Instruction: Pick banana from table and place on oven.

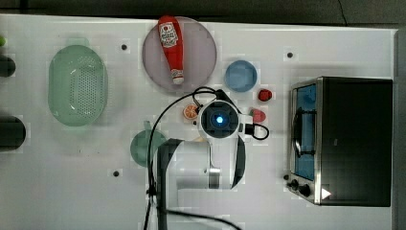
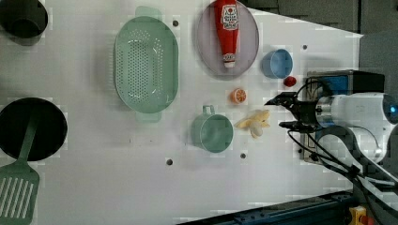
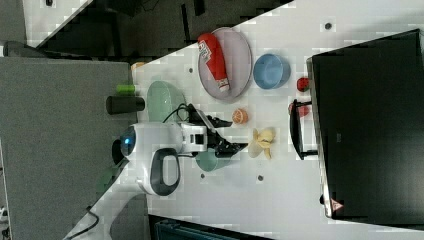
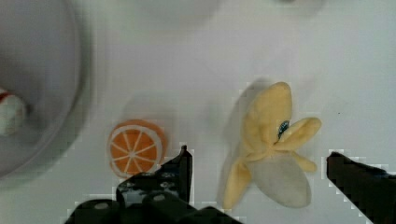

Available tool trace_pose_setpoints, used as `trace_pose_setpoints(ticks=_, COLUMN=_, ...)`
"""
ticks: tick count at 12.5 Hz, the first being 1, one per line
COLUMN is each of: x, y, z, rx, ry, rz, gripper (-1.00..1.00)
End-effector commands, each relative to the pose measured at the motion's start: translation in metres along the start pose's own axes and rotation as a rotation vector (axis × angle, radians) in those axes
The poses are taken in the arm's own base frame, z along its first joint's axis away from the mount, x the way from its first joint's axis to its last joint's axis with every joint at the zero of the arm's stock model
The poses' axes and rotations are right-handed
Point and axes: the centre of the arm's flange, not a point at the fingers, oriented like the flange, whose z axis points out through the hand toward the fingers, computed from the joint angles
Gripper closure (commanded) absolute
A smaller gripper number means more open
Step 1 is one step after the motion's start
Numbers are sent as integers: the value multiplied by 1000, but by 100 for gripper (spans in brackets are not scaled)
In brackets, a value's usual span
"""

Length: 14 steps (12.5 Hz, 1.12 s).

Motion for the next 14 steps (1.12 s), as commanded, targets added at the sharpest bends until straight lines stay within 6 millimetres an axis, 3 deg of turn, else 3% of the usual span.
trace_pose_setpoints(ticks=1, x=-19, y=-2, z=42, rx=-33, ry=-43, rz=7, gripper=-100)
trace_pose_setpoints(ticks=5, x=-24, y=-4, z=73, rx=-36, ry=-49, rz=6, gripper=-100)
trace_pose_setpoints(ticks=6, x=-25, y=-5, z=77, rx=-30, ry=-45, rz=5, gripper=-92)
trace_pose_setpoints(ticks=12, x=-25, y=-7, z=77, rx=-13, ry=-32, rz=1, gripper=49)
trace_pose_setpoints(ticks=14, x=-24, y=-10, z=70, rx=0, ry=-22, rz=0, gripper=59)
